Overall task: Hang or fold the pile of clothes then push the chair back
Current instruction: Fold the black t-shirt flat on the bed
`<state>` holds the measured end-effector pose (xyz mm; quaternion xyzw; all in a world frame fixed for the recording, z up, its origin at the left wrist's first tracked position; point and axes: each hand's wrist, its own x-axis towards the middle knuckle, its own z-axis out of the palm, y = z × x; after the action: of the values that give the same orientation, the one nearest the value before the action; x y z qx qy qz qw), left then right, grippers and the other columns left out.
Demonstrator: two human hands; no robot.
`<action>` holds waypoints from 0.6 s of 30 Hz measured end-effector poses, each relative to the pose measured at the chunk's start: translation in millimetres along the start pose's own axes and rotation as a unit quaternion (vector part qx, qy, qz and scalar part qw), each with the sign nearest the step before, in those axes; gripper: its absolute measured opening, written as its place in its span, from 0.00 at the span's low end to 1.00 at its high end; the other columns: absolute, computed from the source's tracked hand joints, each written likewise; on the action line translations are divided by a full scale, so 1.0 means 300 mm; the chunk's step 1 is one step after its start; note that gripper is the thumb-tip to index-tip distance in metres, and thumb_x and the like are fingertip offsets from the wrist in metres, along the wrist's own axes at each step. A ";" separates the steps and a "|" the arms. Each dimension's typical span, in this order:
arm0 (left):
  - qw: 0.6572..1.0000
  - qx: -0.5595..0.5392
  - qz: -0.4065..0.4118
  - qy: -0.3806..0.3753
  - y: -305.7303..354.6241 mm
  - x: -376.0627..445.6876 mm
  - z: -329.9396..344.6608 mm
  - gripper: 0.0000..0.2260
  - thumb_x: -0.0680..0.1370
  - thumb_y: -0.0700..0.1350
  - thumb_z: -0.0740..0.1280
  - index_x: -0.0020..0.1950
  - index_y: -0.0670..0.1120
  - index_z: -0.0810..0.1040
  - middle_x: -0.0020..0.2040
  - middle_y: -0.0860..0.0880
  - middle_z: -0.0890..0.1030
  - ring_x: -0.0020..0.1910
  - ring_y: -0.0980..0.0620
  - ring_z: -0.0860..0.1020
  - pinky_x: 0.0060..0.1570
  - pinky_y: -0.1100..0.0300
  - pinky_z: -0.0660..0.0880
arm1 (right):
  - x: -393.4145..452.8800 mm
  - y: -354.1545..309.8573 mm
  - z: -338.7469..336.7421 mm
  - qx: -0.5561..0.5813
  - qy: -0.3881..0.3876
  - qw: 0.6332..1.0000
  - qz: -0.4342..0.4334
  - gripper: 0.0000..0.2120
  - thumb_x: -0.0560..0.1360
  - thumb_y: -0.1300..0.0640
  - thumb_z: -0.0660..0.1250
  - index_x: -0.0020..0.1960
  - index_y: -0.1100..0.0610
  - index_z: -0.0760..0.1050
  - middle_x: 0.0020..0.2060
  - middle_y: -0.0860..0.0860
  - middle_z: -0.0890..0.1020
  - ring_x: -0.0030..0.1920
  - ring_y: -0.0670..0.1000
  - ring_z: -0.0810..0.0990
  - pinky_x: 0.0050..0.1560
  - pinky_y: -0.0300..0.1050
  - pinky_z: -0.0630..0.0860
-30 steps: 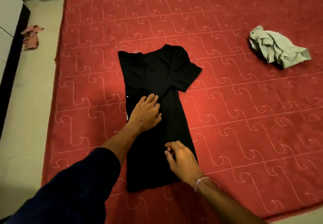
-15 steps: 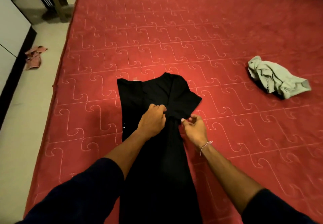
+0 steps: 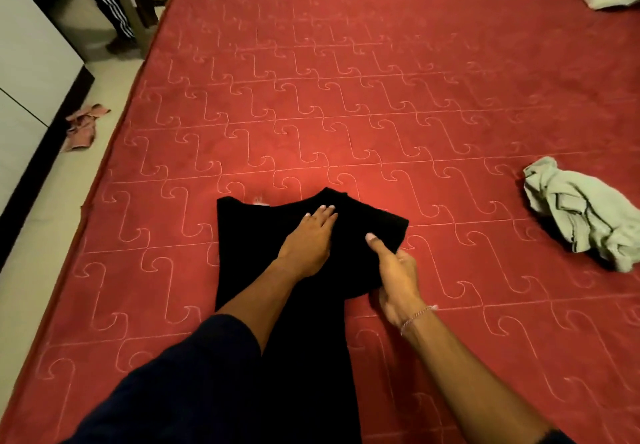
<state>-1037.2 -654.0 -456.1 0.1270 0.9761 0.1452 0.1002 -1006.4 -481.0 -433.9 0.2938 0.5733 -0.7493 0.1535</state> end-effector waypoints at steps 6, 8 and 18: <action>0.991 0.130 0.009 -0.021 -0.055 0.109 0.065 0.28 0.82 0.55 0.35 0.81 0.44 0.39 0.81 0.47 0.39 0.80 0.50 0.37 0.79 0.46 0.40 | -0.046 -0.047 0.023 -0.070 -0.080 0.987 -0.117 0.19 0.77 0.43 0.70 0.44 0.60 0.78 0.36 0.52 0.81 0.37 0.51 0.80 0.38 0.50 0.78; 0.989 0.150 0.015 -0.015 -0.055 0.112 0.062 0.30 0.79 0.54 0.30 0.78 0.43 0.34 0.79 0.46 0.34 0.79 0.48 0.35 0.78 0.44 0.39 | -0.053 -0.048 0.040 -0.090 -0.103 0.981 -0.137 0.19 0.79 0.43 0.68 0.45 0.60 0.77 0.35 0.52 0.80 0.35 0.52 0.78 0.36 0.53 0.77; 0.992 0.009 0.017 0.124 -0.148 0.098 0.010 0.26 0.83 0.41 0.54 0.81 0.43 0.52 0.79 0.44 0.62 0.78 0.46 0.62 0.75 0.51 0.64 | -0.048 0.025 0.185 -0.143 -0.135 0.966 -0.168 0.20 0.80 0.42 0.65 0.51 0.59 0.81 0.43 0.57 0.85 0.46 0.60 0.85 0.46 0.58 0.82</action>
<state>-1074.1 -686.0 -477.3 0.1255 0.9800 0.1527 -0.0250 -1005.6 -537.5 -421.5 0.0648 0.6899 -0.7069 0.1419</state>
